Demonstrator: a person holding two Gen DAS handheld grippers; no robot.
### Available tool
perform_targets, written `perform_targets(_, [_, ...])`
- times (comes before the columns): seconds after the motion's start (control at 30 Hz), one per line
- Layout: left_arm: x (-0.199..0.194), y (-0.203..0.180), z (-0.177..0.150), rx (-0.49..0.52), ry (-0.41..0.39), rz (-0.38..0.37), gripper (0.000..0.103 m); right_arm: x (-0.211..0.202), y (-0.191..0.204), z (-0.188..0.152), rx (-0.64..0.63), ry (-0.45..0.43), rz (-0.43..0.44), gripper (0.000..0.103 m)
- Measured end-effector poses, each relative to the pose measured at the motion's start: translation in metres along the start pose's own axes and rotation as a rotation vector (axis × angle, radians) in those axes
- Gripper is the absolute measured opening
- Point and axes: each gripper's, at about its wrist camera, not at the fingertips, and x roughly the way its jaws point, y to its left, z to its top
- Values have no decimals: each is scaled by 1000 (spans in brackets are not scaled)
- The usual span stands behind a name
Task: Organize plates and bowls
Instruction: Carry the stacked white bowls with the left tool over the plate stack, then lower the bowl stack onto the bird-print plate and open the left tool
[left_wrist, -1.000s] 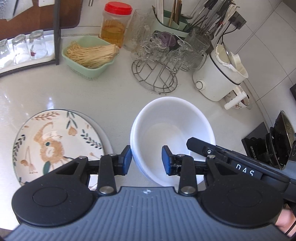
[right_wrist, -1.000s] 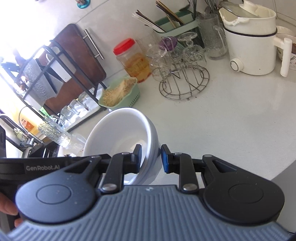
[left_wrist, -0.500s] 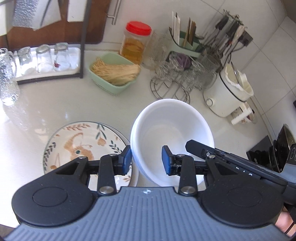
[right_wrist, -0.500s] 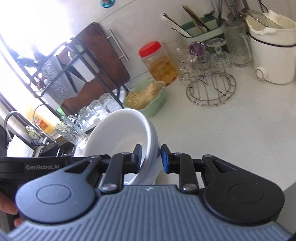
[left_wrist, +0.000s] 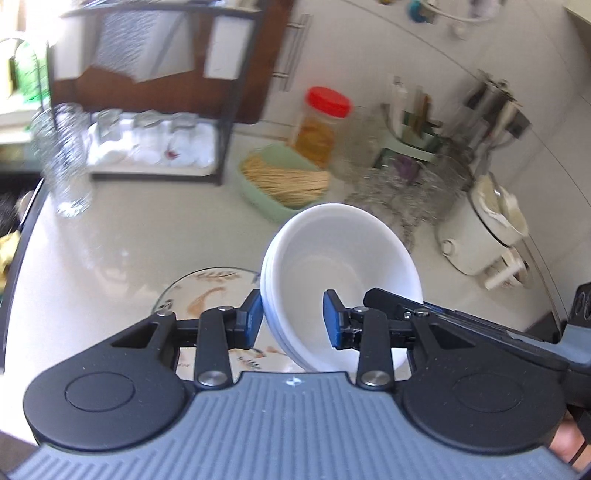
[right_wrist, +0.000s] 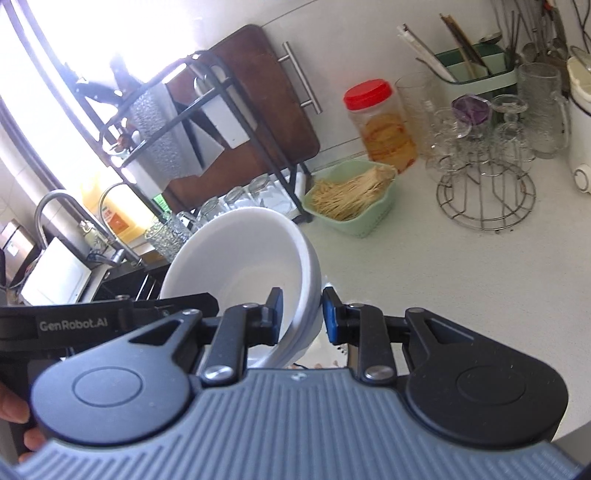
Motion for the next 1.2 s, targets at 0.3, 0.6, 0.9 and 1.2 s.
perform_targets(0.3, [4, 42, -6, -83, -10, 21, 39, 32, 26, -5, -88, 72, 31, 27])
perform_targets(0.6, [38, 67, -19, -127, 83, 16, 39, 62, 31, -20, -77, 165, -30, 27])
perform_targets(0.9, [63, 72, -36, -160, 118, 19, 39, 87, 16, -30, -98, 262, -77, 28])
perform_targets(1.2, [42, 71, -32, -131, 65, 75, 57, 76, 23, -24, -150, 220, -82, 39])
